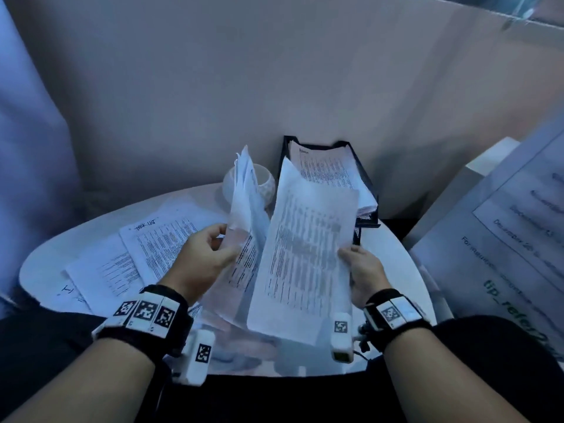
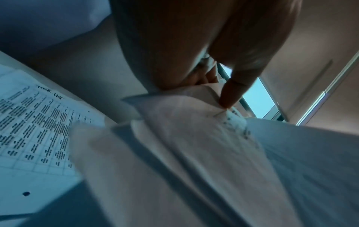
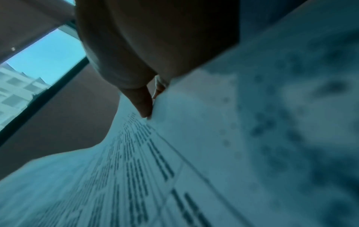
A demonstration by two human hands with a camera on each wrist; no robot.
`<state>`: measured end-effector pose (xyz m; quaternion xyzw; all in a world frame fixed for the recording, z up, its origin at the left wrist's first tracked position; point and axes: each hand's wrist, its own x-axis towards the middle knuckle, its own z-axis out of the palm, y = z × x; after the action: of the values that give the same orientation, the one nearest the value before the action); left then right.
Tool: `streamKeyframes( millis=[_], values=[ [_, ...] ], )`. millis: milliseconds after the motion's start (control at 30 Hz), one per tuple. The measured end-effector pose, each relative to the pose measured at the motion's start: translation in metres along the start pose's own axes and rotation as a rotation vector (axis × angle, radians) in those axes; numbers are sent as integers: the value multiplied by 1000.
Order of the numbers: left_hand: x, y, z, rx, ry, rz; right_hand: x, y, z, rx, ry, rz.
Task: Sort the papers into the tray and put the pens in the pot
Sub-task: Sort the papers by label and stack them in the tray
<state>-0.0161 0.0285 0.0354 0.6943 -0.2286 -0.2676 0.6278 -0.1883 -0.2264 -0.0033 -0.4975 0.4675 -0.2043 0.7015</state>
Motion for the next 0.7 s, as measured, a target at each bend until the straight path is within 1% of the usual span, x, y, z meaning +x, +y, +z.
streamKeyframes(
  millis=[133,200,267,333,400,467,533,633,700],
  values=[
    [-5,6,1,-173,-98,-16,-11,18,22,28,-106,153],
    [-7,3,2,-177,-141,-53,-18,23,32,72,-197,267],
    [-7,-2,3,-152,-178,-94,-23,28,39,64,-281,354],
    [-6,-8,3,-132,-178,-129,-24,33,42,25,-309,395],
    [-4,-11,2,-97,-167,-162,-23,37,43,-10,-290,409],
    [-2,-13,0,-33,-149,-198,-21,39,42,-65,-234,385],
    [2,-17,-2,-13,-105,-237,-19,37,44,-91,-180,299],
    [3,-20,-2,-107,-25,-273,-22,30,50,-92,-132,109],
    [1,-15,-2,-174,-4,-304,-29,25,56,-92,-146,28]
  ],
)
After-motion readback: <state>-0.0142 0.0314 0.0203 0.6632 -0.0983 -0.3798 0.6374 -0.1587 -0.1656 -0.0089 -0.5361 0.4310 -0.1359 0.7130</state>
